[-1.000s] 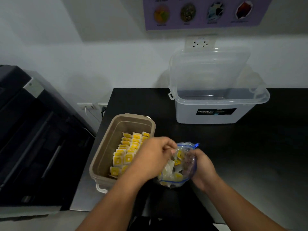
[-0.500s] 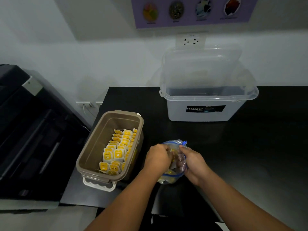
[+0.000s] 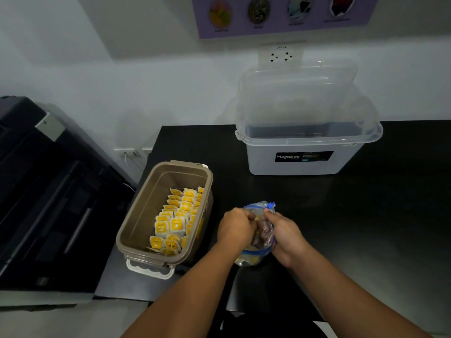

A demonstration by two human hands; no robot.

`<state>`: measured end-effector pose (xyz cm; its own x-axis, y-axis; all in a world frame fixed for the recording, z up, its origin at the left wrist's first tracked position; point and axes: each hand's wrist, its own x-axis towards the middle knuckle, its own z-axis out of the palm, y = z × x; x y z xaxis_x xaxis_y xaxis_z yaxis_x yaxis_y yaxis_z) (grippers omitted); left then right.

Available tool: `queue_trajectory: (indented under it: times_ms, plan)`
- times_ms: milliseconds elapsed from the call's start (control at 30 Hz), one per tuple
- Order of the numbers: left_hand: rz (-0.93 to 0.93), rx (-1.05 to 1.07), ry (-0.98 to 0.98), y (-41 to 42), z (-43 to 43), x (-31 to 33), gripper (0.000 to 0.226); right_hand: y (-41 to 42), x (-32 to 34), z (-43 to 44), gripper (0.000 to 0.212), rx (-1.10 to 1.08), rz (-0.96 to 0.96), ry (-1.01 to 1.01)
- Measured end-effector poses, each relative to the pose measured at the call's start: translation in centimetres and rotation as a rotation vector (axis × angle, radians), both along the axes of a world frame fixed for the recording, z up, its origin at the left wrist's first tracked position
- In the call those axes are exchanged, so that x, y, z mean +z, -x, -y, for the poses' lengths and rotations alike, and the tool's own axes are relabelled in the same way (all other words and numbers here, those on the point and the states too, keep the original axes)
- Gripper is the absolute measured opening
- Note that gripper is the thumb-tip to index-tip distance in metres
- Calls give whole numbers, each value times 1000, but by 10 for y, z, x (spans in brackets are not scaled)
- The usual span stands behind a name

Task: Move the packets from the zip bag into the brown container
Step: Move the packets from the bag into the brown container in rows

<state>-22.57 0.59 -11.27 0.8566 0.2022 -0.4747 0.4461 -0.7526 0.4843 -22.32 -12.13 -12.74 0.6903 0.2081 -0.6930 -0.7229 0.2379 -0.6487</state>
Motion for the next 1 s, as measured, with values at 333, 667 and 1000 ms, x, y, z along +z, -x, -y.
queue_trajectory:
  times_ms: [333, 667, 1000]
  plan:
    - [329, 3, 168, 16, -30, 46, 6, 1, 7, -20, 33, -181, 20, -4]
    - [492, 19, 350, 32, -138, 127, 9, 14, 22, -59, 38, -251, 4, -53]
    - [149, -382, 80, 43, -207, 97, 5, 29, 19, -77, 39, -384, 18, -12]
